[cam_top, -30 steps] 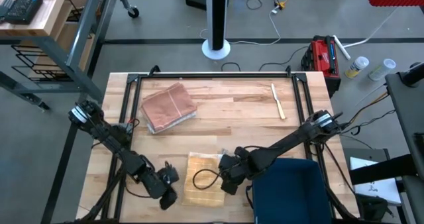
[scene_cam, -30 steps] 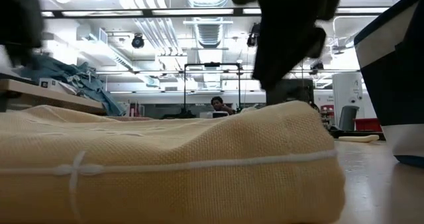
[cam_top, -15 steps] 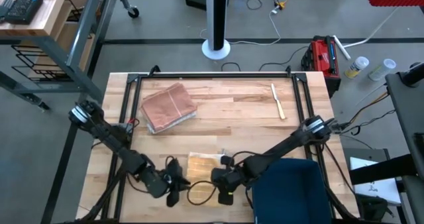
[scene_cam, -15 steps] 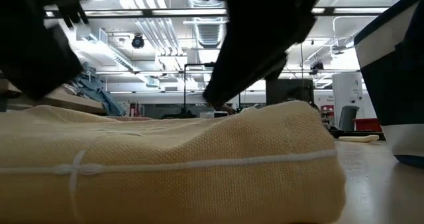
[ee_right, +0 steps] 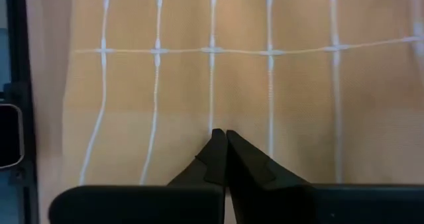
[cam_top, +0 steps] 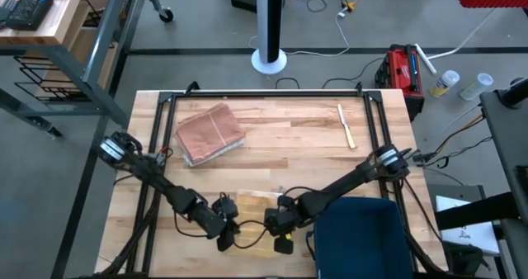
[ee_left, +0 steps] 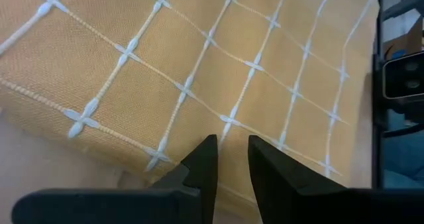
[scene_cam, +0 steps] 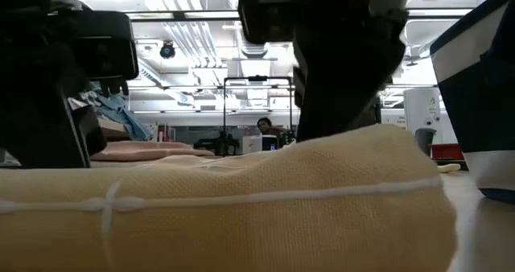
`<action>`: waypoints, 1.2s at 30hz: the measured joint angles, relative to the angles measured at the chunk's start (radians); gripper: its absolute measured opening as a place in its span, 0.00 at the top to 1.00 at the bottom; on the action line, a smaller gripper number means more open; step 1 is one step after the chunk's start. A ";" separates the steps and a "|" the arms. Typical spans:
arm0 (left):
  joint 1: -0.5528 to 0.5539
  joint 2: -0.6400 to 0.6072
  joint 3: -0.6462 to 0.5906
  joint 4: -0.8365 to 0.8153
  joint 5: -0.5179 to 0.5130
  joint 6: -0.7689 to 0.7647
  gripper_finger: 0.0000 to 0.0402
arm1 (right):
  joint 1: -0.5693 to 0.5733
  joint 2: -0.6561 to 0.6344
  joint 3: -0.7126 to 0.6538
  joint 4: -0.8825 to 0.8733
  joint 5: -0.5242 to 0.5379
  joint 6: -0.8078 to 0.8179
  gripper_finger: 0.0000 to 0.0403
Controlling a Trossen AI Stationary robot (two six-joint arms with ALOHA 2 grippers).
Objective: Fold towel
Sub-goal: Fold the yellow towel
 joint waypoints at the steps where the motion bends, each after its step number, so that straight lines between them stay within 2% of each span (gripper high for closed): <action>1: 0.000 -0.005 0.000 0.000 0.000 -0.001 0.81 | 0.000 -0.011 0.000 -0.009 0.006 0.000 1.00; 6: -0.002 -0.055 0.000 -0.002 -0.003 0.006 0.81 | 0.002 -0.050 0.000 -0.042 0.075 0.003 1.00; 10: -0.003 -0.070 0.008 0.019 -0.100 0.073 0.81 | -0.002 -0.057 0.000 -0.040 0.151 0.007 1.00; 12: 0.013 -0.057 0.008 0.020 -0.101 0.094 0.81 | -0.011 -0.038 0.000 -0.040 0.164 0.016 1.00; 15: 0.036 -0.026 -0.001 0.002 -0.083 0.054 0.81 | -0.028 -0.004 -0.007 -0.076 0.165 0.048 1.00; 21: 0.072 0.003 0.004 -0.069 0.022 -0.078 0.81 | -0.024 0.003 -0.008 -0.203 0.167 0.075 1.00; 26: 0.073 -0.031 -0.001 -0.085 0.048 -0.040 0.81 | -0.019 -0.045 -0.003 -0.222 0.167 0.072 1.00; 28: 0.070 -0.062 -0.002 -0.087 0.052 -0.022 0.81 | -0.019 -0.066 0.000 -0.221 0.206 0.072 1.00; 33: 0.071 -0.120 0.000 -0.082 -0.039 0.069 0.81 | -0.029 -0.094 0.000 -0.240 0.314 0.084 1.00; 36: 0.105 -0.111 -0.001 -0.095 -0.097 0.135 0.81 | -0.047 -0.083 0.000 -0.236 0.324 0.094 1.00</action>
